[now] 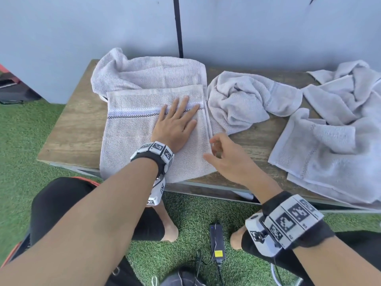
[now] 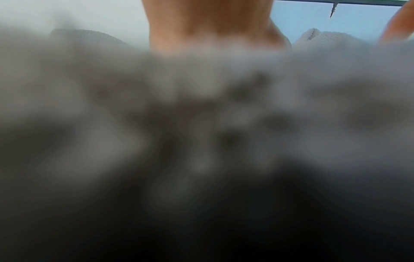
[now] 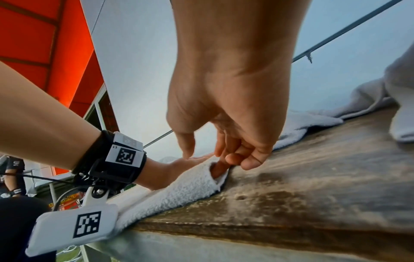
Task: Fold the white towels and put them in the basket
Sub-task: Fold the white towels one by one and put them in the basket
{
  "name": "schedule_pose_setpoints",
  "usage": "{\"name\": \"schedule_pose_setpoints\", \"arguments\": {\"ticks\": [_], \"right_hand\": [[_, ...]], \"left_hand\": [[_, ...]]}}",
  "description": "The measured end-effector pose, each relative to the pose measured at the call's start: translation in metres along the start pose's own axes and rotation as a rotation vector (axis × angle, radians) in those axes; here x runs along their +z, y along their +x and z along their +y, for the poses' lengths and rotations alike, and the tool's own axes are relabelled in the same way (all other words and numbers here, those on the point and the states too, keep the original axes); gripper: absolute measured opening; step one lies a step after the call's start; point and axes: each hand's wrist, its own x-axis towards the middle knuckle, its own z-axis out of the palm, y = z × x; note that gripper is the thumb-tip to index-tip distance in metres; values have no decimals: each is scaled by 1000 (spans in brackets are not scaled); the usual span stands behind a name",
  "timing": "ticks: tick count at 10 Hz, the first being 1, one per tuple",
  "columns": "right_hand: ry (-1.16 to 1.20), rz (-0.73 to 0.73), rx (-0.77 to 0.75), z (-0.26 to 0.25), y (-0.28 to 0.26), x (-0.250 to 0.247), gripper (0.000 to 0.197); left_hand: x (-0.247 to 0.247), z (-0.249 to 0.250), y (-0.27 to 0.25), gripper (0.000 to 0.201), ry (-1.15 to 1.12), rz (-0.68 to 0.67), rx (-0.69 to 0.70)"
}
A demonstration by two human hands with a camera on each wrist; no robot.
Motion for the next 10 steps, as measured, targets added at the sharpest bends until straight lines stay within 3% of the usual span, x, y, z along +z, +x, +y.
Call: {"name": "schedule_pose_setpoints", "arguments": {"ticks": [2,3,4,5,6,8,9,10], "right_hand": [[71,21,111,7,0,1,24],[-97,-63,188,9,-1,-1,26],[-312,20,141,4,-1,3,30],[-502,196,-121,-5,0,10,37],[-683,48,-264,-7,5,17,44],[-700,91,-126,-10,20,9,23],[-613,145,-133,-21,38,3,19],[-509,186,-139,-34,74,-4,24]], "left_hand": [[1,0,0,53,-1,-2,1],[0,0,-1,53,-14,10,1],[-1,-1,-1,53,-11,16,1],[0,-1,-2,53,-3,13,2],[3,-2,-1,54,-2,20,10],[0,-2,-1,55,-39,-8,4],[-15,-3,3,53,-369,-99,-2],[-47,-24,5,41,-698,151,-140]]}}
